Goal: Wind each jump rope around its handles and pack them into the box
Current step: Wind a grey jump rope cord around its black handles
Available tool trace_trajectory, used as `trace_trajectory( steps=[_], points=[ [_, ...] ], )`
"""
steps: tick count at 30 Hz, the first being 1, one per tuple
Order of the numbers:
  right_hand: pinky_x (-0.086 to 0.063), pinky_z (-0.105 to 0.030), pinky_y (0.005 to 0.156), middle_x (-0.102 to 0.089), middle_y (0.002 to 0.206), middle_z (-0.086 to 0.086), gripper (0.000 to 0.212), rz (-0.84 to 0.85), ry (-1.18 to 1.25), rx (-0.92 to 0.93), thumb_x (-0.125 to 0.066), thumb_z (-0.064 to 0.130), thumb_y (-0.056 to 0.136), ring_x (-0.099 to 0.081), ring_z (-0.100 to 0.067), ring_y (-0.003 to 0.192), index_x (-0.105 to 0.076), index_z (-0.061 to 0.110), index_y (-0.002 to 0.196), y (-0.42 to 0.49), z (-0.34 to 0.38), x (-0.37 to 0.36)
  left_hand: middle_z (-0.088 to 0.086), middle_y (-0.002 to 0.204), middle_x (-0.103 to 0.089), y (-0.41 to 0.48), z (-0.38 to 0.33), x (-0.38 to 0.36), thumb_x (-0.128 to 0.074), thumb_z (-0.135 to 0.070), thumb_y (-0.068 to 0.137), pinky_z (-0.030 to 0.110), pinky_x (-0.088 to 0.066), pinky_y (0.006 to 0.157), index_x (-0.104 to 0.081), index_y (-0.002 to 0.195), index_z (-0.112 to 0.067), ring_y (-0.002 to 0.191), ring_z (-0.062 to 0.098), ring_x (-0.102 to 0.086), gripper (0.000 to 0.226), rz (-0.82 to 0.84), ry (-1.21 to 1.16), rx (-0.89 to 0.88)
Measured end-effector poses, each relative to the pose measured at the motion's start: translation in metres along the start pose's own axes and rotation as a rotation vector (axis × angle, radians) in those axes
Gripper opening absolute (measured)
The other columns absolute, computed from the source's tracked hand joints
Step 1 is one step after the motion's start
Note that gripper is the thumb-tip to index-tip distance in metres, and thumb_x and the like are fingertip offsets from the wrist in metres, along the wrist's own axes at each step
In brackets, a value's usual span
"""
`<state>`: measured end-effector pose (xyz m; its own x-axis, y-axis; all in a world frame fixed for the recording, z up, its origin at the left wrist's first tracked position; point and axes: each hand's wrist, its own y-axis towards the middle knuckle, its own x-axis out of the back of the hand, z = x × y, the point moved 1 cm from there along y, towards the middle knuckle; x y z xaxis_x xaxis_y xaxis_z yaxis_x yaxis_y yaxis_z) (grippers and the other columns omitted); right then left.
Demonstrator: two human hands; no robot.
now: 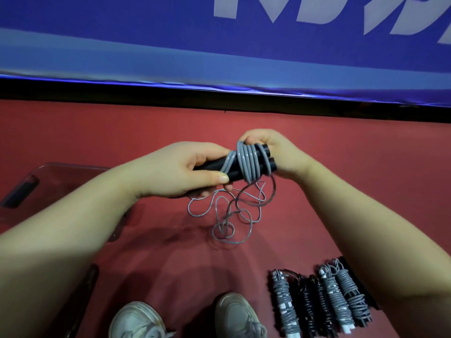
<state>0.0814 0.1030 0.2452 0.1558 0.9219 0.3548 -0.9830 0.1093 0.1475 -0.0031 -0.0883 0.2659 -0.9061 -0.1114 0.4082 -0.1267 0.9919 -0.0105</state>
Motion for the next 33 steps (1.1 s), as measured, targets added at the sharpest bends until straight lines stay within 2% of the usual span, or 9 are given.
trace_trajectory(
  steps=[4, 7, 10, 21, 24, 26, 27, 31, 33],
  points=[
    [-0.026, -0.011, 0.043, -0.033, 0.060, -0.006, 0.011, 0.008, 0.346, -0.133, -0.042, 0.012, 0.089, -0.025, -0.001, 0.045, -0.047, 0.002, 0.087, 0.004, -0.025, -0.036, -0.003, 0.073, -0.068, 0.006, 0.008, 0.001, -0.057, -0.012, 0.088, 0.023, -0.043, 0.049, -0.045, 0.109, -0.018, 0.052, 0.012, -0.050, 0.025, -0.240, -0.084, -0.054],
    [-0.018, -0.017, 0.046, -0.034, 0.058, 0.006, 0.027, -0.021, 0.354, -0.173, -0.031, 0.025, 0.103, -0.020, -0.005, 0.047, -0.051, 0.014, 0.089, 0.003, -0.031, -0.046, 0.000, 0.070, -0.068, 0.011, 0.020, 0.009, -0.061, -0.006, 0.088, 0.023, -0.044, 0.048, -0.035, 0.121, -0.029, 0.052, 0.015, -0.053, 0.048, -0.461, -0.186, -0.017],
    [-0.020, -0.020, 0.046, -0.037, 0.057, 0.007, 0.029, -0.040, 0.249, -0.188, -0.028, 0.025, 0.104, -0.025, -0.006, 0.045, -0.049, 0.019, 0.085, -0.001, -0.026, -0.053, -0.002, 0.077, -0.069, 0.016, 0.026, 0.013, -0.059, -0.007, 0.090, 0.026, -0.044, 0.053, -0.036, 0.135, -0.030, 0.057, 0.017, -0.052, 0.055, -0.478, -0.108, -0.003],
    [-0.036, -0.018, 0.046, -0.050, 0.065, -0.001, 0.017, 0.061, -0.273, -0.454, -0.052, 0.013, 0.096, -0.047, -0.011, 0.050, -0.049, 0.020, 0.080, -0.008, -0.066, -0.022, -0.005, 0.080, -0.058, 0.021, 0.017, 0.035, -0.051, -0.002, 0.094, 0.018, -0.047, 0.046, -0.057, 0.115, -0.025, 0.052, 0.007, -0.056, 0.031, -0.646, -0.311, 0.075],
    [-0.035, -0.026, 0.064, -0.064, 0.098, -0.013, 0.013, -0.427, -0.745, -0.372, -0.050, 0.013, 0.094, -0.060, -0.030, 0.088, -0.060, 0.014, 0.102, 0.009, -0.071, 0.030, 0.002, 0.080, -0.053, 0.023, 0.007, 0.035, -0.048, -0.003, 0.095, 0.019, -0.043, 0.043, -0.059, 0.110, -0.021, 0.052, 0.011, -0.054, 0.026, -0.602, -0.430, 0.039],
    [-0.036, -0.021, 0.064, -0.058, 0.109, -0.008, 0.019, -0.861, -0.683, -0.257, -0.048, 0.021, 0.096, -0.055, -0.030, 0.090, -0.057, 0.016, 0.112, 0.005, -0.064, 0.058, 0.001, 0.074, -0.051, 0.026, 0.001, 0.036, -0.046, -0.003, 0.096, 0.019, -0.040, 0.042, -0.059, 0.106, -0.018, 0.052, 0.013, -0.052, 0.022, -0.601, -0.501, 0.017],
    [-0.039, -0.020, 0.066, -0.055, 0.111, -0.008, 0.021, -0.866, -0.687, -0.281, -0.049, 0.021, 0.096, -0.055, -0.030, 0.089, -0.056, 0.015, 0.115, 0.002, -0.068, 0.065, 0.001, 0.072, -0.051, 0.026, -0.002, 0.036, -0.045, -0.003, 0.096, 0.019, -0.039, 0.042, -0.059, 0.104, -0.016, 0.053, 0.013, -0.051, 0.020, -0.603, -0.536, 0.005],
    [-0.041, -0.031, 0.090, -0.052, 0.128, -0.016, 0.056, 0.021, -0.828, -0.716, -0.066, 0.011, 0.084, -0.053, -0.030, 0.116, -0.042, 0.007, 0.135, -0.011, -0.112, 0.039, 0.002, 0.073, -0.052, 0.033, -0.003, 0.030, -0.047, -0.002, 0.096, 0.019, -0.042, 0.042, -0.059, 0.103, -0.018, 0.053, 0.013, -0.052, 0.021, -0.637, -0.499, 0.031],
    [-0.045, -0.030, 0.091, -0.043, 0.139, -0.014, 0.077, 0.197, -0.545, -0.751, -0.063, -0.002, 0.080, -0.053, -0.024, 0.111, -0.026, 0.013, 0.145, -0.013, -0.109, 0.016, 0.002, 0.074, -0.054, 0.039, 0.003, 0.020, -0.049, -0.002, 0.095, 0.019, -0.043, 0.043, -0.060, 0.100, -0.023, 0.054, 0.013, -0.053, 0.024, -0.631, -0.448, 0.094]
  ],
)
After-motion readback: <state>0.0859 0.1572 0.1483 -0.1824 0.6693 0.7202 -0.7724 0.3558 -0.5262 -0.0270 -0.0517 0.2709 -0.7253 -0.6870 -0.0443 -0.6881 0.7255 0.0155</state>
